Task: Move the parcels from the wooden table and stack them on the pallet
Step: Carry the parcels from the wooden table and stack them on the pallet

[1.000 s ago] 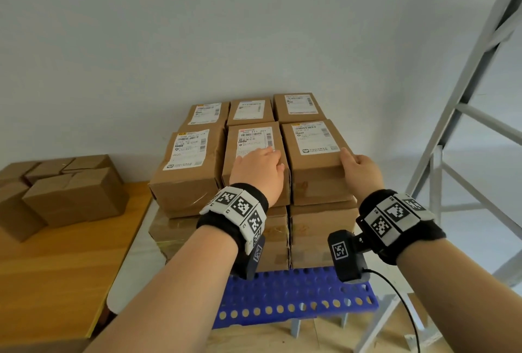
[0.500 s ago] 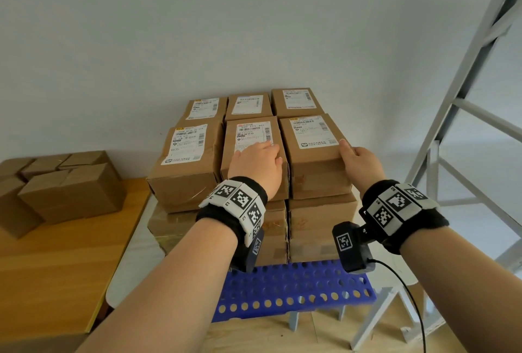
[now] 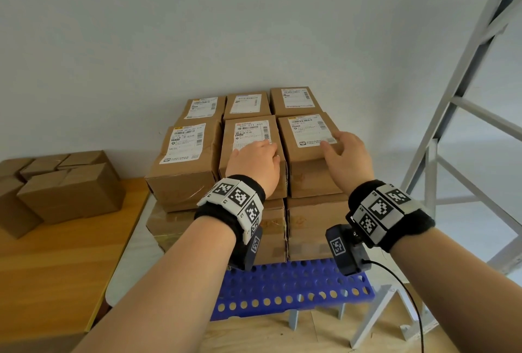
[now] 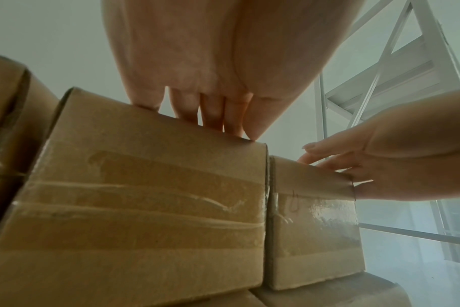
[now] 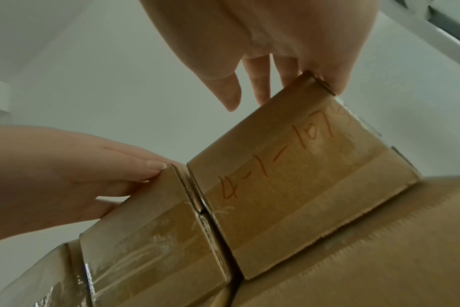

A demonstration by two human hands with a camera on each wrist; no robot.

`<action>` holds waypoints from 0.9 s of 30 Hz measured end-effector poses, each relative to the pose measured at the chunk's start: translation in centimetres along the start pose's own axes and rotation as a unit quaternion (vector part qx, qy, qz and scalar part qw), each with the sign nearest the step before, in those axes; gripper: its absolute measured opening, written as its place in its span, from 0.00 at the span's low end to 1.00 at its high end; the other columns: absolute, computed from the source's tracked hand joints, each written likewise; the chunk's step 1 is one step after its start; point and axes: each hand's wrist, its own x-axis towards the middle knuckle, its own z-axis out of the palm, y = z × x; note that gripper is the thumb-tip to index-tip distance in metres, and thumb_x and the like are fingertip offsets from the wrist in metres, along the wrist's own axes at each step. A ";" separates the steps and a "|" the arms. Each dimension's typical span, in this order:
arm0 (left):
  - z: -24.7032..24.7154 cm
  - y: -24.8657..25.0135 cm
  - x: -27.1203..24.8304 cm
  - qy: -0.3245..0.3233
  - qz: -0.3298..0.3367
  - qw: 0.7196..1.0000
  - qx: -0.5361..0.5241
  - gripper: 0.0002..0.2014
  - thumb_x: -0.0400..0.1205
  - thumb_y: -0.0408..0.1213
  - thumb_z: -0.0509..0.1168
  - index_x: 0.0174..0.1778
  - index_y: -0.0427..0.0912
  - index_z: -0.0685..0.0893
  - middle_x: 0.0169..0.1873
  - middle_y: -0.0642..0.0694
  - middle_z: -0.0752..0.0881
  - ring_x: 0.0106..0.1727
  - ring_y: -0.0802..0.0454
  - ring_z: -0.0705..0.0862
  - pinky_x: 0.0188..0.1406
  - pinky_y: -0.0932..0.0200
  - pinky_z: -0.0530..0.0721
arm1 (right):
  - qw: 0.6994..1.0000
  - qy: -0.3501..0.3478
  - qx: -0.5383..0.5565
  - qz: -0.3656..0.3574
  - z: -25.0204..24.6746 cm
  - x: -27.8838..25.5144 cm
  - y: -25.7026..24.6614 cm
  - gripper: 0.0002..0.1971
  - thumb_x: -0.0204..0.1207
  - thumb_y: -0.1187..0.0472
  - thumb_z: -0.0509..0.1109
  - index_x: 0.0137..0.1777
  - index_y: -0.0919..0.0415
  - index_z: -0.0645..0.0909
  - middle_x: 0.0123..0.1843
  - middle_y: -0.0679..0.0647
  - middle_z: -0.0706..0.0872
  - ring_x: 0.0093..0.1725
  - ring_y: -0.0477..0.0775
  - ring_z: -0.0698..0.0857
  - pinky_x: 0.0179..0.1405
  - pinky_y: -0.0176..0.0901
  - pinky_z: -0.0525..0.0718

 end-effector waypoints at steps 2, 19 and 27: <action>0.0 0.0 0.0 0.003 0.002 1.000 0.000 0.18 0.87 0.42 0.49 0.68 0.43 0.76 0.69 0.45 0.76 0.70 0.46 0.74 0.72 0.48 0.69 | 1.000 -0.005 -0.016 -0.004 0.0 -0.1 0.2 0.22 0.82 0.55 0.63 0.72 0.64 0.73 0.73 0.56 0.73 0.70 0.56 0.74 0.72 0.50 0.73; -0.6 -0.5 0.2 0.004 0.004 0.998 -0.065 0.19 0.86 0.42 0.54 0.73 0.45 0.72 0.73 0.47 0.73 0.73 0.49 0.71 0.74 0.49 0.67 | 0.996 -0.036 -0.063 -0.054 -0.7 -0.6 -1.5 0.16 0.81 0.59 0.63 0.67 0.57 0.79 0.81 0.54 0.65 0.83 0.54 0.50 0.79 0.47 0.51; -2.9 -1.8 -2.6 0.119 -0.030 0.974 -0.192 0.19 0.86 0.38 0.55 0.73 0.49 0.72 0.72 0.52 0.74 0.73 0.58 0.70 0.67 0.68 0.63 | 0.989 -0.035 0.054 -0.136 0.3 -2.3 -5.4 0.16 0.80 0.61 0.65 0.67 0.57 0.80 0.73 0.50 0.75 0.72 0.48 0.72 0.69 0.36 0.66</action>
